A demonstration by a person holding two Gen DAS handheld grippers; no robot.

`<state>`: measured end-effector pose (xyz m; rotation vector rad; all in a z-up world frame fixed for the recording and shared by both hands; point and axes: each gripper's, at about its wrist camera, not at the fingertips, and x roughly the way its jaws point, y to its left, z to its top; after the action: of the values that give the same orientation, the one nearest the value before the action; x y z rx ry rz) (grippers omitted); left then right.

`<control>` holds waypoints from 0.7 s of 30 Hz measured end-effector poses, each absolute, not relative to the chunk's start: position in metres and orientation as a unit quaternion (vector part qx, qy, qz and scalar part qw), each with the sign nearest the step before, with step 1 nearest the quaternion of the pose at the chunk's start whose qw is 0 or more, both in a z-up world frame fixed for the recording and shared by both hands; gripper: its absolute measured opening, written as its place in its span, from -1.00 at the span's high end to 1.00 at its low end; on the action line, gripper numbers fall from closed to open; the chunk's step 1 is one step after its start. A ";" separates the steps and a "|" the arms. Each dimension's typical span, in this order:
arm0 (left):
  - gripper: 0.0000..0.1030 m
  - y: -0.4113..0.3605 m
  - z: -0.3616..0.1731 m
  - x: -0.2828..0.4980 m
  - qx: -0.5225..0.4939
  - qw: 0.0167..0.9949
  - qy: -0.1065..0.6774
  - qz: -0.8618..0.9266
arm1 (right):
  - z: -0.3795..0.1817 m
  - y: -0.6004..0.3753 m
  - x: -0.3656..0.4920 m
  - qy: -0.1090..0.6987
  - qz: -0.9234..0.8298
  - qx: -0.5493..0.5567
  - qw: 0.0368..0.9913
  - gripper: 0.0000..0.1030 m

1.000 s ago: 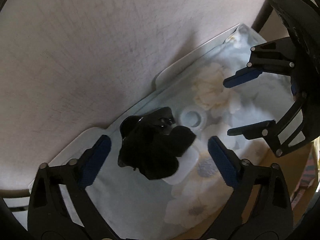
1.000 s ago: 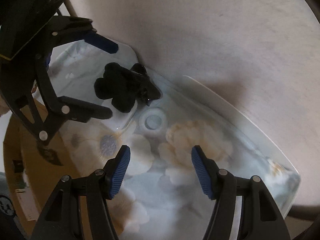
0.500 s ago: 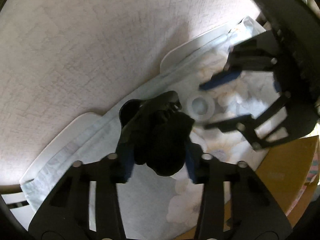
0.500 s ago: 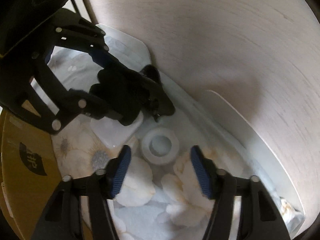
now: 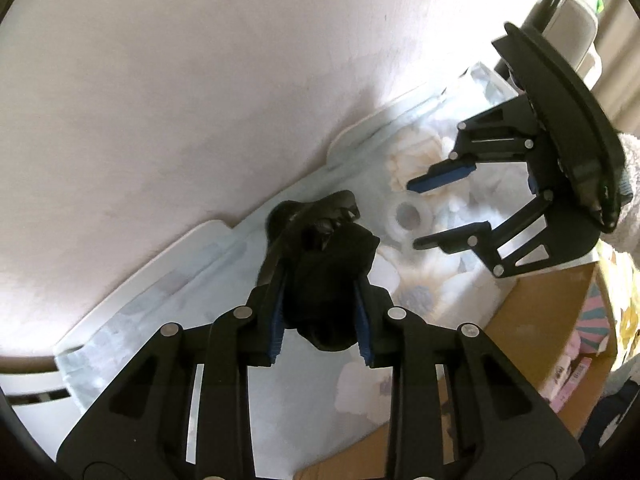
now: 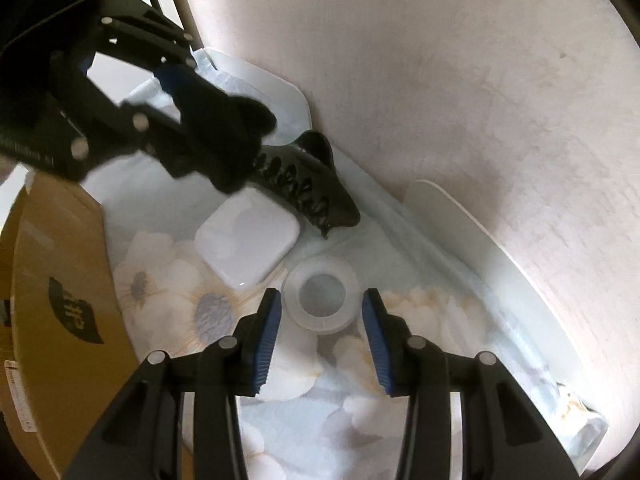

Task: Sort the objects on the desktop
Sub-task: 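Grasp the black hair clip with the left tool while the right tool grasps the tape roll, then carry the hair clip and tape roll into the cardboard box and open both tools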

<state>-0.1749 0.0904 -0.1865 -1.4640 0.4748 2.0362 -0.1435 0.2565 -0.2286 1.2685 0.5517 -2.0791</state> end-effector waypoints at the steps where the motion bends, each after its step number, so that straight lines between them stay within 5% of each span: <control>1: 0.49 0.085 -0.178 -0.172 -0.544 0.289 0.174 0.768 | -0.225 0.259 -0.141 0.207 -0.791 0.481 0.316 0.25; 21: 0.49 0.005 -0.045 -0.066 -0.472 0.268 0.128 0.830 | -0.099 0.252 -0.048 0.150 -0.840 0.425 0.301 0.25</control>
<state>-0.0660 0.0054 -0.0455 -1.2724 0.3462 2.2391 -0.0476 0.2520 -0.0987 1.1273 0.3977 -2.2293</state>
